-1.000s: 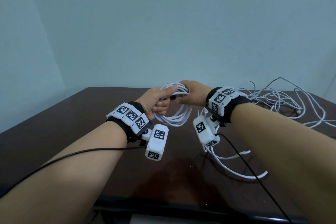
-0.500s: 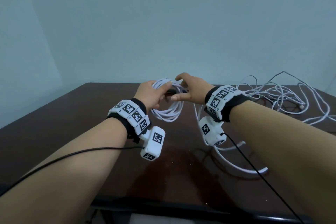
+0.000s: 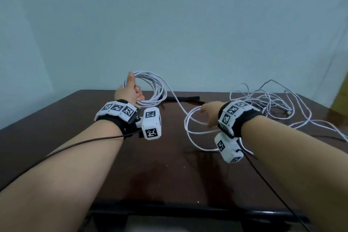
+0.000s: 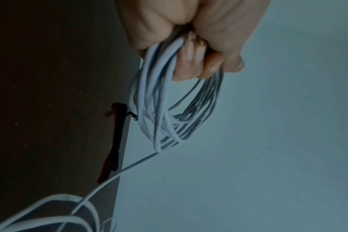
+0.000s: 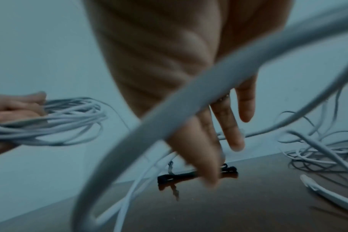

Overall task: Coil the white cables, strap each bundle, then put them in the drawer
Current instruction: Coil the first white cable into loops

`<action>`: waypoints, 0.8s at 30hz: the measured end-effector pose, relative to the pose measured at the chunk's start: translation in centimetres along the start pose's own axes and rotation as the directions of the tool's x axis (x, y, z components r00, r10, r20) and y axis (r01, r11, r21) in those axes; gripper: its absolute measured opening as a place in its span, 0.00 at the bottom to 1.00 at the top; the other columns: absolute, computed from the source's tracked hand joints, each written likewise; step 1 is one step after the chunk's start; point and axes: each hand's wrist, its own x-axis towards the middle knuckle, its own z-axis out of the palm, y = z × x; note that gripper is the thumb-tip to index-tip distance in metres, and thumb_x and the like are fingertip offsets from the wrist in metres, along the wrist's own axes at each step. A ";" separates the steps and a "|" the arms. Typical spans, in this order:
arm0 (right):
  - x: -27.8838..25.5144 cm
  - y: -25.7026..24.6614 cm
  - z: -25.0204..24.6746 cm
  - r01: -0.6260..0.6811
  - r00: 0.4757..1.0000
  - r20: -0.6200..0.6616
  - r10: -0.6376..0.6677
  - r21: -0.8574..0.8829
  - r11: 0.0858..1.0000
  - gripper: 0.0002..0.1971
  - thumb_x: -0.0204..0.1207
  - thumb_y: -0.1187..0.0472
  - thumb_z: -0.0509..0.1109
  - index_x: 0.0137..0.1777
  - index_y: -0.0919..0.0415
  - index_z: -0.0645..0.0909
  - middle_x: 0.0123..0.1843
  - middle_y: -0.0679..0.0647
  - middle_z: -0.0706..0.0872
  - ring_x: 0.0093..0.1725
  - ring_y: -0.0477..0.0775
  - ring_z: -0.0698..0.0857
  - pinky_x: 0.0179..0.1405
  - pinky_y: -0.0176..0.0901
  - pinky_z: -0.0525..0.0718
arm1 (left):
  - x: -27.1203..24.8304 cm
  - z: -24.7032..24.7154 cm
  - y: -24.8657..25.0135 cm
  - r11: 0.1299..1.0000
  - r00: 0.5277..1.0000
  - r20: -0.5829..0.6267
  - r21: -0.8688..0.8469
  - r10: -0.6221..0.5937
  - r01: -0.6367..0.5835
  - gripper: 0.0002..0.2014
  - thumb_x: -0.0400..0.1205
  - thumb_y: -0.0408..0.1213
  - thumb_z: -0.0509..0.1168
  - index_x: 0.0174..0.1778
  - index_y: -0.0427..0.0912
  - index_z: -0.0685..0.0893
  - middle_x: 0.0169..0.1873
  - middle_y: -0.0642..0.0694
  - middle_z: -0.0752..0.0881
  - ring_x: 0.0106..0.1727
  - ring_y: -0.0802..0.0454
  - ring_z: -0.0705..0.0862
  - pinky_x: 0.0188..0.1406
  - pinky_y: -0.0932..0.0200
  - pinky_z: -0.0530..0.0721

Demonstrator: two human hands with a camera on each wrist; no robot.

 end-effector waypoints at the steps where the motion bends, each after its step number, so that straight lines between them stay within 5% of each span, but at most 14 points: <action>1: 0.3 0.0 -0.1 -0.037 0.999 0.001 0.037 -0.016 0.999 0.23 0.79 0.61 0.66 0.74 0.62 0.72 0.70 0.58 0.79 0.67 0.58 0.80 0.60 0.46 0.79 | -0.3 0.0 0.3 1.000 1.000 0.000 -0.021 -0.005 0.005 0.19 0.81 0.56 0.63 0.35 0.44 0.72 0.16 0.54 0.70 0.14 0.57 0.62 0.15 0.64 0.61; 4: 0.5 0.7 -0.5 -0.167 0.985 -0.025 0.169 0.068 0.984 0.15 0.81 0.65 0.60 0.66 0.65 0.79 0.60 0.59 0.83 0.58 0.61 0.84 0.50 0.46 0.79 | -0.3 -0.7 1.0 0.998 0.999 -0.035 -0.068 0.006 -0.008 0.22 0.82 0.56 0.61 0.30 0.44 0.69 0.16 0.55 0.70 0.13 0.57 0.63 0.15 0.64 0.62; 10: 0.0 1.2 -0.3 -0.240 0.962 -0.069 0.266 0.260 0.935 0.13 0.84 0.64 0.57 0.61 0.67 0.80 0.50 0.60 0.83 0.54 0.59 0.83 0.54 0.44 0.82 | -0.1 -1.8 0.7 0.988 0.997 -0.068 -0.152 -0.035 0.024 0.24 0.83 0.56 0.60 0.28 0.43 0.66 0.14 0.55 0.69 0.12 0.58 0.62 0.14 0.67 0.62; 11: 0.4 1.0 0.1 -0.204 0.969 -0.050 0.241 0.385 0.900 0.13 0.84 0.62 0.58 0.60 0.68 0.80 0.50 0.60 0.84 0.49 0.59 0.84 0.46 0.43 0.83 | -0.2 -1.6 0.4 0.985 0.997 -0.050 -0.165 -0.059 0.050 0.24 0.83 0.56 0.59 0.28 0.43 0.66 0.14 0.54 0.68 0.12 0.58 0.62 0.13 0.68 0.62; 13: 0.8 0.5 0.6 -0.179 0.968 0.024 0.249 0.760 0.624 0.13 0.82 0.56 0.64 0.45 0.68 0.80 0.35 0.58 0.86 0.28 0.53 0.83 0.24 0.40 0.78 | -0.4 -1.2 -0.1 0.977 0.993 -0.005 -0.179 -0.117 0.114 0.25 0.83 0.57 0.58 0.28 0.44 0.65 0.13 0.54 0.67 0.11 0.58 0.62 0.11 0.69 0.63; 15: 1.5 0.7 0.7 -0.175 0.972 0.062 0.227 0.836 0.520 0.13 0.78 0.57 0.70 0.37 0.65 0.79 0.25 0.54 0.83 0.19 0.49 0.79 0.19 0.33 0.75 | -0.5 -0.7 -0.4 0.973 0.990 0.019 -0.182 -0.142 0.143 0.25 0.83 0.57 0.57 0.28 0.44 0.65 0.13 0.54 0.67 0.11 0.58 0.62 0.10 0.69 0.63; 17: 2.0 0.8 0.5 -0.152 0.986 0.062 0.152 0.700 0.698 0.13 0.72 0.53 0.76 0.46 0.63 0.84 0.42 0.57 0.89 0.38 0.55 0.88 0.40 0.42 0.87 | -0.5 -0.4 -0.6 0.974 0.991 0.016 -0.183 -0.130 0.131 0.24 0.84 0.56 0.57 0.28 0.43 0.65 0.13 0.54 0.68 0.11 0.58 0.62 0.10 0.69 0.63; 19: 1.3 0.4 0.0 -0.172 0.984 0.052 0.168 0.497 0.851 0.21 0.68 0.50 0.78 0.57 0.60 0.83 0.57 0.58 0.87 0.54 0.60 0.86 0.57 0.55 0.85 | -0.5 -0.2 -0.5 0.974 0.993 0.007 -0.191 -0.120 0.119 0.23 0.84 0.56 0.58 0.29 0.43 0.66 0.13 0.54 0.69 0.11 0.58 0.62 0.10 0.69 0.62; 22: 0.1 0.1 -0.7 -0.152 0.988 0.046 0.145 0.298 0.943 0.24 0.73 0.50 0.74 0.64 0.63 0.79 0.62 0.59 0.85 0.57 0.58 0.85 0.59 0.50 0.83 | -0.1 -0.2 -0.3 0.972 0.993 -0.014 -0.206 -0.116 0.111 0.23 0.84 0.56 0.58 0.29 0.43 0.65 0.13 0.55 0.69 0.11 0.58 0.62 0.11 0.70 0.62; 24: 0.0 0.2 -0.9 -0.116 0.993 0.019 0.118 0.387 0.915 0.16 0.76 0.48 0.69 0.51 0.61 0.82 0.48 0.57 0.87 0.43 0.55 0.87 0.44 0.47 0.86 | 0.0 -0.3 -0.1 0.974 0.994 -0.044 -0.209 -0.096 0.085 0.23 0.84 0.55 0.59 0.30 0.43 0.66 0.13 0.55 0.70 0.11 0.58 0.62 0.11 0.70 0.62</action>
